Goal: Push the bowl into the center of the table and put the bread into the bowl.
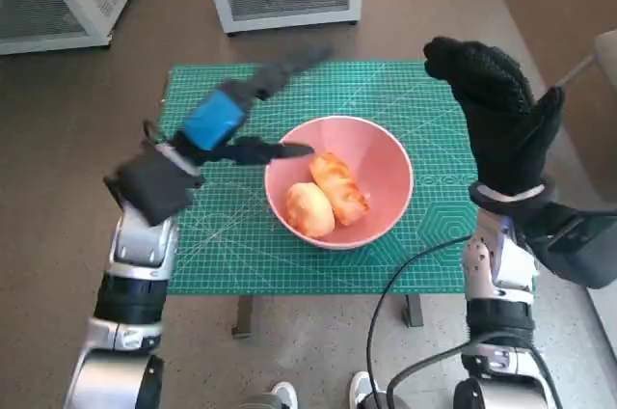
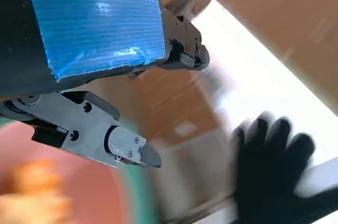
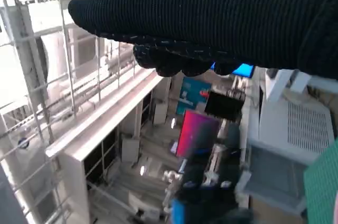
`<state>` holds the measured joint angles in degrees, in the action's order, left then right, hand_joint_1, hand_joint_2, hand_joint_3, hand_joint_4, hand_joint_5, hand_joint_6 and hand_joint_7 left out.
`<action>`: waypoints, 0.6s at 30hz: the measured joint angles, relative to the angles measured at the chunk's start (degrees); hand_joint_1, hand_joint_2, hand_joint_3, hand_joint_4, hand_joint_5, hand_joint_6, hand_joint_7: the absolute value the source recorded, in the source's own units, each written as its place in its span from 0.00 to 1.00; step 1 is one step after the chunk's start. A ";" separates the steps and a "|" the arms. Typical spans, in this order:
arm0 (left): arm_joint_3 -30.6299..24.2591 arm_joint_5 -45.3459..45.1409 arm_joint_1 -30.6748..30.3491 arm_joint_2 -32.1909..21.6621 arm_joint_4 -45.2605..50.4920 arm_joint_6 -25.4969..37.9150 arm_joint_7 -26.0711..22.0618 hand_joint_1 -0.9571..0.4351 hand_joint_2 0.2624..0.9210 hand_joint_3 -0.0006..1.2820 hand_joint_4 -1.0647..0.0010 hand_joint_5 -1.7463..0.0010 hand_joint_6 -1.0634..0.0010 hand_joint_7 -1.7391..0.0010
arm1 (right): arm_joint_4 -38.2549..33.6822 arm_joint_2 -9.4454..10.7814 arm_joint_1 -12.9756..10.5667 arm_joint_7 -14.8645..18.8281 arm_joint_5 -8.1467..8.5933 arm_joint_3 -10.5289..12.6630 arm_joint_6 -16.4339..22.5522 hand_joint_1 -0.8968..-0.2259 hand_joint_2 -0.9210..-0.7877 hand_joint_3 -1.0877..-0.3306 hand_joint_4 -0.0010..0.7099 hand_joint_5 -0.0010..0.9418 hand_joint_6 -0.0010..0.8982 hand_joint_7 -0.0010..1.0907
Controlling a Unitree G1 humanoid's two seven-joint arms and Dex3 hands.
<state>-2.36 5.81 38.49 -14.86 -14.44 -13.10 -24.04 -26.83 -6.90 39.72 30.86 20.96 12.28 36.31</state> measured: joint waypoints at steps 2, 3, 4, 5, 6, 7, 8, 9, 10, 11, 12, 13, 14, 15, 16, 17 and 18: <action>-0.89 1.44 -0.55 0.82 1.58 -0.01 1.02 0.42 1.00 0.13 0.89 1.00 0.98 0.69 | 0.44 -0.12 0.38 -0.70 -0.68 -0.08 -0.09 0.48 0.00 0.60 0.37 0.00 0.03 0.52; -1.20 1.77 -0.71 1.19 2.19 -0.02 1.52 0.42 1.00 0.14 0.89 1.00 0.98 0.69 | 0.69 -0.18 0.50 -1.02 -0.94 -0.15 -0.20 0.48 0.00 0.59 0.36 0.00 0.03 0.52; -1.53 2.09 -0.83 1.67 2.73 -0.11 2.19 0.41 1.00 0.15 0.89 1.00 0.99 0.68 | 0.97 -0.25 0.65 -1.41 -1.12 -0.25 -0.43 0.48 0.00 0.59 0.36 0.00 0.03 0.52; -1.81 2.29 -0.96 2.10 3.20 -0.28 2.73 0.40 1.00 0.16 0.88 1.00 0.99 0.68 | 1.20 -0.31 0.79 -1.76 -1.19 -0.34 -0.62 0.48 0.00 0.59 0.36 0.00 0.03 0.52; -2.07 2.63 -1.12 2.46 3.60 -0.55 3.26 0.39 1.00 0.17 0.88 1.00 1.00 0.68 | 1.45 -0.36 0.94 -2.14 -1.27 -0.48 -0.84 0.48 0.00 0.59 0.36 0.00 0.03 0.52; -2.33 3.04 -1.27 2.82 3.89 -0.90 3.67 0.39 1.00 0.18 0.88 1.00 1.00 0.68 | 1.70 -0.39 1.04 -2.46 -1.59 -0.66 -0.99 0.48 0.00 0.58 0.36 0.00 0.03 0.53; -2.51 3.30 -1.40 3.13 4.10 -1.25 4.08 0.38 1.00 0.18 0.88 1.00 1.00 0.68 | 1.96 -0.43 1.10 -2.76 -1.94 -0.87 -1.12 0.49 0.00 0.58 0.36 0.00 0.03 0.53; -2.77 3.60 -1.51 3.52 4.22 -1.57 4.39 0.38 1.00 0.18 0.88 1.00 1.00 0.68 | 2.30 -0.48 1.12 -3.09 -2.34 -1.12 -1.32 0.49 0.00 0.58 0.36 0.00 0.03 0.53; -3.01 3.98 -1.60 3.90 4.27 -1.81 4.67 0.37 1.00 0.18 0.88 1.00 1.00 0.68 | 2.60 -0.52 1.13 -3.39 -2.72 -1.30 -1.57 0.49 0.00 0.58 0.36 0.00 0.03 0.53; -3.25 4.48 -1.70 4.30 4.29 -1.96 4.88 0.36 1.00 0.19 0.88 1.00 1.00 0.68 | 2.94 -0.55 1.13 -3.67 -3.15 -1.46 -1.76 0.49 0.00 0.58 0.36 0.00 0.03 0.53; -3.43 5.09 -1.80 4.66 4.29 -2.04 5.04 0.36 1.00 0.19 0.87 0.99 1.00 0.68 | 3.23 -0.60 1.14 -3.96 -3.32 -1.64 -1.94 0.49 0.00 0.58 0.36 0.00 0.03 0.53; -3.63 5.64 -1.89 5.05 4.29 -2.08 5.19 0.35 1.00 0.19 0.87 0.99 1.00 0.68 | 3.50 -0.64 1.17 -4.20 -3.43 -1.79 -2.08 0.49 0.00 0.58 0.36 0.00 0.03 0.53; -3.78 5.94 -1.98 5.37 4.29 -2.15 5.33 0.35 1.00 0.19 0.87 0.99 1.00 0.68 | 3.69 -0.69 1.19 -4.43 -3.49 -1.93 -2.17 0.49 0.00 0.57 0.36 0.00 0.03 0.53; -3.92 6.28 -2.06 5.71 4.29 -2.24 5.46 0.34 1.00 0.19 0.87 0.99 1.00 0.68 | 3.94 -0.77 1.20 -4.63 -3.63 -2.09 -2.31 0.49 0.00 0.57 0.36 0.00 0.02 0.53; -4.06 6.44 -2.15 6.03 4.30 -2.32 5.62 0.34 1.00 0.19 0.87 0.99 1.00 0.68 | 4.16 -0.87 1.23 -4.84 -3.78 -2.22 -2.45 0.49 0.00 0.56 0.35 0.00 0.02 0.53; -4.13 6.50 -2.23 6.26 4.35 -2.38 5.81 0.34 1.00 0.19 0.87 0.99 1.00 0.68 | 4.31 -0.97 1.27 -5.02 -3.98 -2.32 -2.55 0.49 0.00 0.56 0.35 0.00 0.02 0.53; -4.16 6.52 -2.34 6.45 4.42 -2.43 5.96 0.33 1.00 0.19 0.87 0.99 1.00 0.68 | 4.42 -1.10 1.34 -5.14 -4.32 -2.41 -2.63 0.49 0.00 0.56 0.35 0.00 0.02 0.53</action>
<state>-6.52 12.33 36.15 -8.41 -10.03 -15.53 -18.08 -22.42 -8.00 41.06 25.72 16.64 9.87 33.68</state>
